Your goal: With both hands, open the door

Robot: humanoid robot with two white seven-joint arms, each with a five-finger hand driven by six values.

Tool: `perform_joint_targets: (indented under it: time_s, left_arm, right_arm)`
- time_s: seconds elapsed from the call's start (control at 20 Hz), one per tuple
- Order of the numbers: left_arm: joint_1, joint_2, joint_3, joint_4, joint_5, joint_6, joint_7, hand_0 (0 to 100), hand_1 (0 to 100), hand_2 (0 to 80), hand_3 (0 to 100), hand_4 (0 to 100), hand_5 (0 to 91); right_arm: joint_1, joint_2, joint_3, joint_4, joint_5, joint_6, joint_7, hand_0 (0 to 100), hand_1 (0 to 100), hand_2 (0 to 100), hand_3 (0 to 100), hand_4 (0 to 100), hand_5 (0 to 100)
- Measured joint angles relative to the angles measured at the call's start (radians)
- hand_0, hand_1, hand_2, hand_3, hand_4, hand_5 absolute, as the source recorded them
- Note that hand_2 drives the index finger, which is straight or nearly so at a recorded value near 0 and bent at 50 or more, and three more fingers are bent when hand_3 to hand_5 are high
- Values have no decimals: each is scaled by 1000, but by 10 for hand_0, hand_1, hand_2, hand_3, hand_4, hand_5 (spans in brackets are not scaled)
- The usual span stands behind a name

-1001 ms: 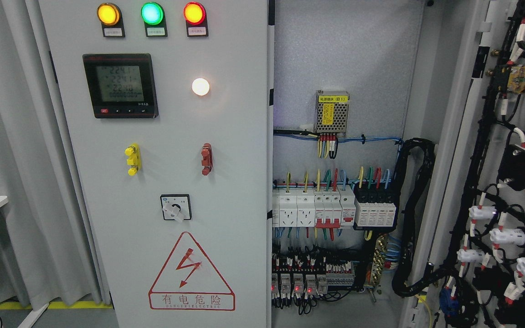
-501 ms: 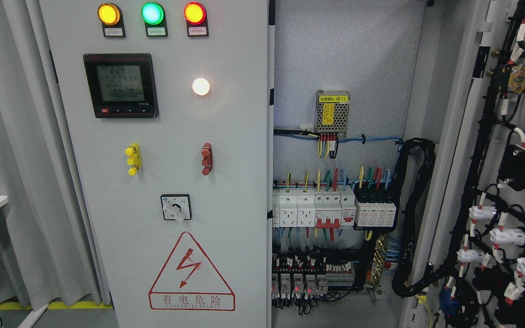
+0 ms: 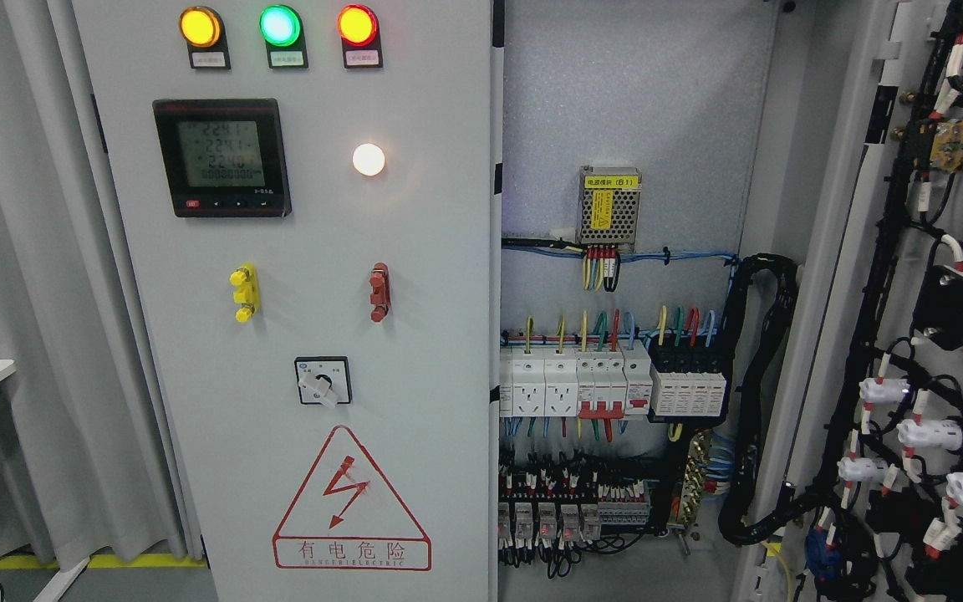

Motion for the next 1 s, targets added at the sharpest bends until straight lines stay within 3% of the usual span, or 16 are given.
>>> perform_joint_targets:
  time_s: [0.45,0.65,1.0]
  left_arm:
    - [-8,-30,36,125,-1,89,117,288,0,27,27,35,0]
    - [-25,-37,44,170,-1,97,140,288,0,27,27,34,0]
    - [-47,-44,52,218,-18,102,150,288,0,27,28,35,0]
  right_arm:
    - [110,-27,103,-625,0,8,-4,218,0,0,0,0,0]
    - [102,-31,134,-837,0,8,-6,218,0,0,0,0,0]
    - [44,-32,166,-1066,1,-4,-7,218,0,0,0,0,0]
